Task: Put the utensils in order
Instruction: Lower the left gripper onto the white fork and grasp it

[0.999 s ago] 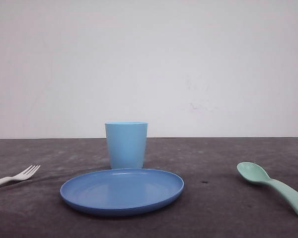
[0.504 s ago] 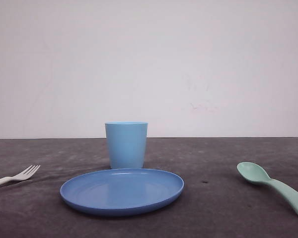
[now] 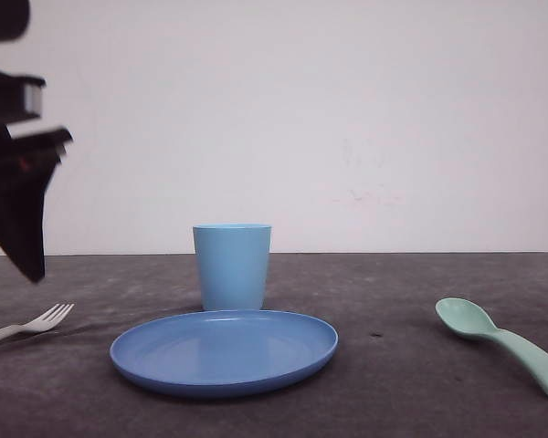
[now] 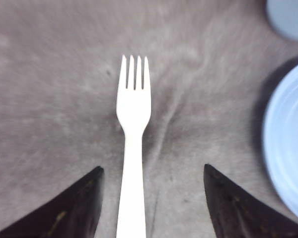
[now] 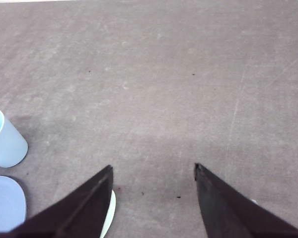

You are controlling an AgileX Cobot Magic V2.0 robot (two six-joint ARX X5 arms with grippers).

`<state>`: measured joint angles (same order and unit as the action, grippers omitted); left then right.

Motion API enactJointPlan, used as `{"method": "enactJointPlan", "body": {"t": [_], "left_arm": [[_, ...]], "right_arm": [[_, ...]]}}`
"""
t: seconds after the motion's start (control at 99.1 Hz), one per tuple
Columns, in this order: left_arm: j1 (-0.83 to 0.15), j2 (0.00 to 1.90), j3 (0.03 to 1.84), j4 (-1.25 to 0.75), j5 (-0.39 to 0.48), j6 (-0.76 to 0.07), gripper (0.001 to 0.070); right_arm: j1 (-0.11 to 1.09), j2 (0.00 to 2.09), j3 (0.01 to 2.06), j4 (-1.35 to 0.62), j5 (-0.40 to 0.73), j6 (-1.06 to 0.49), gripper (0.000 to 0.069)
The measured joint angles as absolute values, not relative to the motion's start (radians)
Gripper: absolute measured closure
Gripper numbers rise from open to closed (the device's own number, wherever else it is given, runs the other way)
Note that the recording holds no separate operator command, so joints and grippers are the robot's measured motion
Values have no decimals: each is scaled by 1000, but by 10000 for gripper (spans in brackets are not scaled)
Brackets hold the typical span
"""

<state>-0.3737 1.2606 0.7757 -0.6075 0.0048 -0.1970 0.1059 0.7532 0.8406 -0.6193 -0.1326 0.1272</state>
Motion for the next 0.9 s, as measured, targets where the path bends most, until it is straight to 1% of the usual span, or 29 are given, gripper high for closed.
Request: {"method": "enactJointPlan", "body": {"t": [0.121,0.242,0.373,0.434,0.545,0.646,0.706,0.898], "left_arm": [[-385,1314,777,-601,-24,-194,332],[-385,1360,777,-588,-25,-190,384],[-385,1402,777,-572,-26,-183,414],[-385,1419,777,-562,-26,-183,461],[-385,1442,777,-548,-27,-182,589],[-385,1444,780,-546,-28,-180,653],[-385,1444,781,-546,-28,-179,664],[-385,1431,784,-543,-30,-178,664]], "right_arm": [[106,753,841,-621,-133,128,363],[106,753,841,-621,-133,127,363],[106,753,841,-621,-133,128,363],[106,753,841,-621,-133,127,363],[106,753,841,-621,-133,127,363],[106,753,841,-621,-133,127,363],[106,753,841,-621,-133,127,363],[106,753,841,-621,-133,127,363]]}}
